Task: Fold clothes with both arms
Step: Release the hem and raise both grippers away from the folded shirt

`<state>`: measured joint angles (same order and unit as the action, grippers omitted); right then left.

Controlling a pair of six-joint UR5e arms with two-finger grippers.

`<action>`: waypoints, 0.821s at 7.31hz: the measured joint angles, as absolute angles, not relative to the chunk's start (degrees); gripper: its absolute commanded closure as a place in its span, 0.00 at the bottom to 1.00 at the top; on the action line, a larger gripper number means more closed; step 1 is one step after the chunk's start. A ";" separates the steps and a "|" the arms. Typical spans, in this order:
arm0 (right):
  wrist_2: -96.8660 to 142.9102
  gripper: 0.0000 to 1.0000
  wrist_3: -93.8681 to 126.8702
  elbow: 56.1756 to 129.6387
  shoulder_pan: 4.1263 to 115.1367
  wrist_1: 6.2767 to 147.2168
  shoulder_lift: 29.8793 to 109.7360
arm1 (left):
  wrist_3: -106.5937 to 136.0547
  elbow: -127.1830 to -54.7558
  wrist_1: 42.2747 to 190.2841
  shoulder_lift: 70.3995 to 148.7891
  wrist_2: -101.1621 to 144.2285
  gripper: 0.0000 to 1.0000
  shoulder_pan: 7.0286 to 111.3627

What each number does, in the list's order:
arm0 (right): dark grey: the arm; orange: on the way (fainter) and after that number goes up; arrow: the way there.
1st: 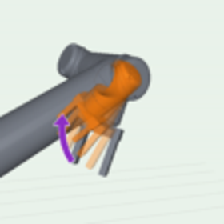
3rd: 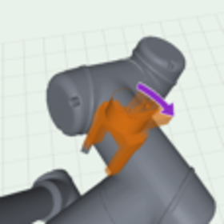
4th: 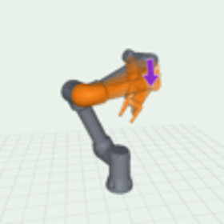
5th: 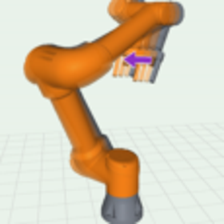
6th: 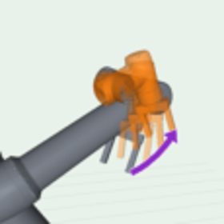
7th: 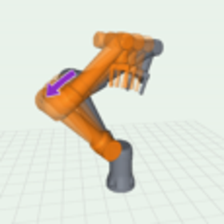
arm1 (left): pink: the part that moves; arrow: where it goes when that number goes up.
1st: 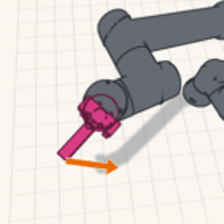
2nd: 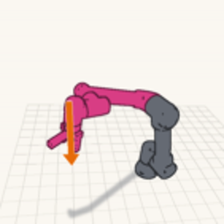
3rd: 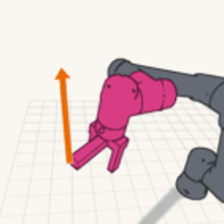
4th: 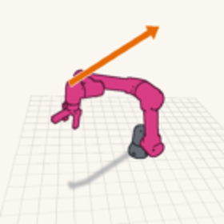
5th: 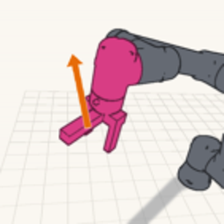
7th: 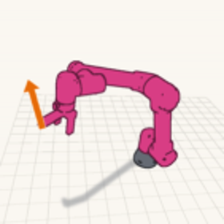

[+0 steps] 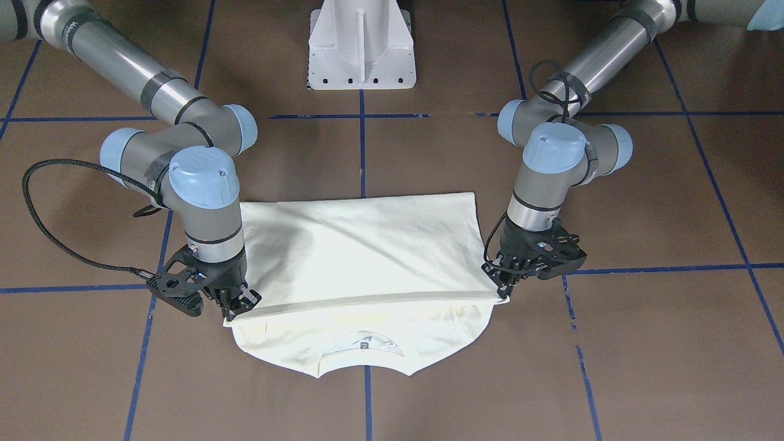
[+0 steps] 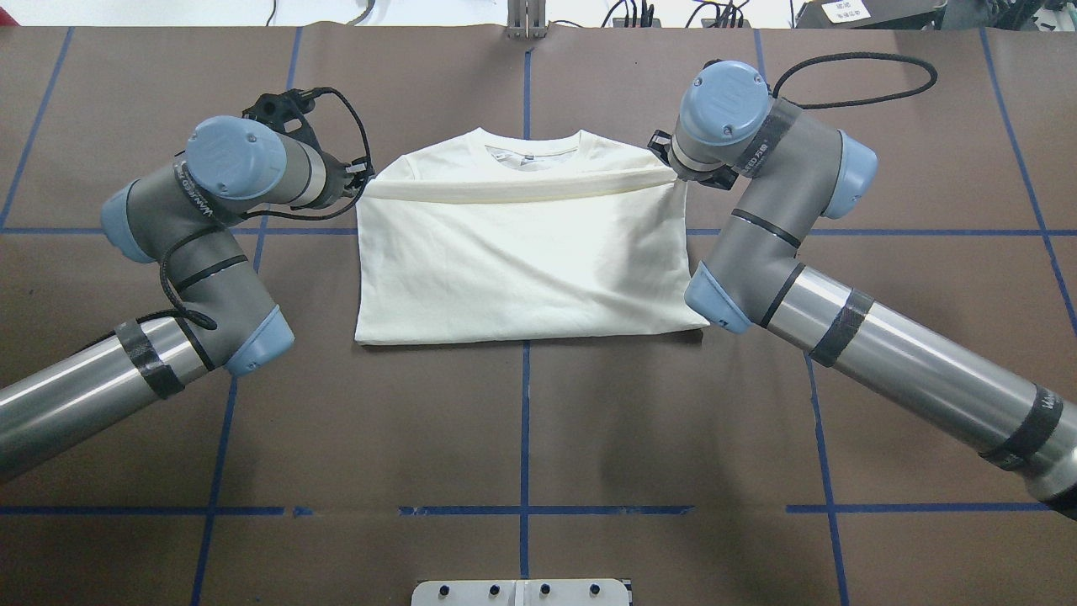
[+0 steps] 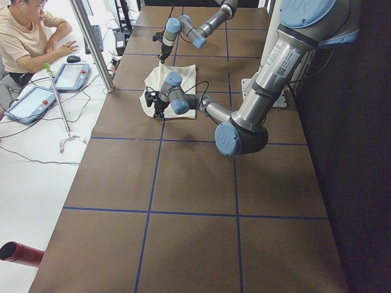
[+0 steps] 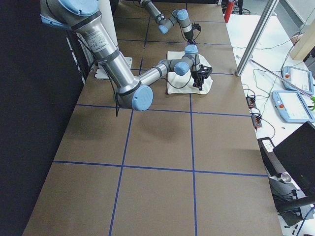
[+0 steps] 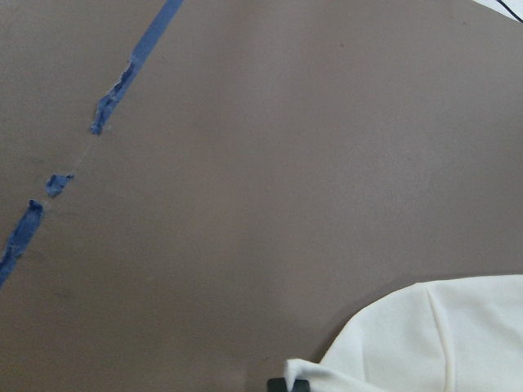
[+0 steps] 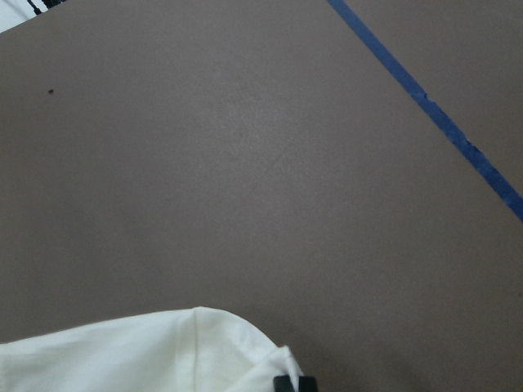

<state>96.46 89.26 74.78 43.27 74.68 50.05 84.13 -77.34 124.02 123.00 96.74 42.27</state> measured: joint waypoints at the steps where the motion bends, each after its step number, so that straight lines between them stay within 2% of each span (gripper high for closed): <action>1: 96.48 0.86 89.22 74.39 43.19 74.64 49.85 | 84.16 -77.27 124.09 123.23 96.70 0.86 42.27; 2: 96.49 0.75 89.21 74.10 43.13 74.63 49.68 | 84.14 -77.22 124.15 123.34 96.69 0.77 42.27; 4: 96.57 0.63 89.30 74.07 43.11 74.60 49.19 | 84.12 -77.22 125.17 123.39 96.83 0.55 42.62; 6: 99.07 0.51 89.57 78.10 43.32 74.58 49.93 | 84.23 -77.55 129.85 123.40 99.81 0.53 44.35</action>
<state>99.07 89.57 78.10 43.32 74.58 49.93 84.23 -77.55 129.85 123.40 99.81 44.35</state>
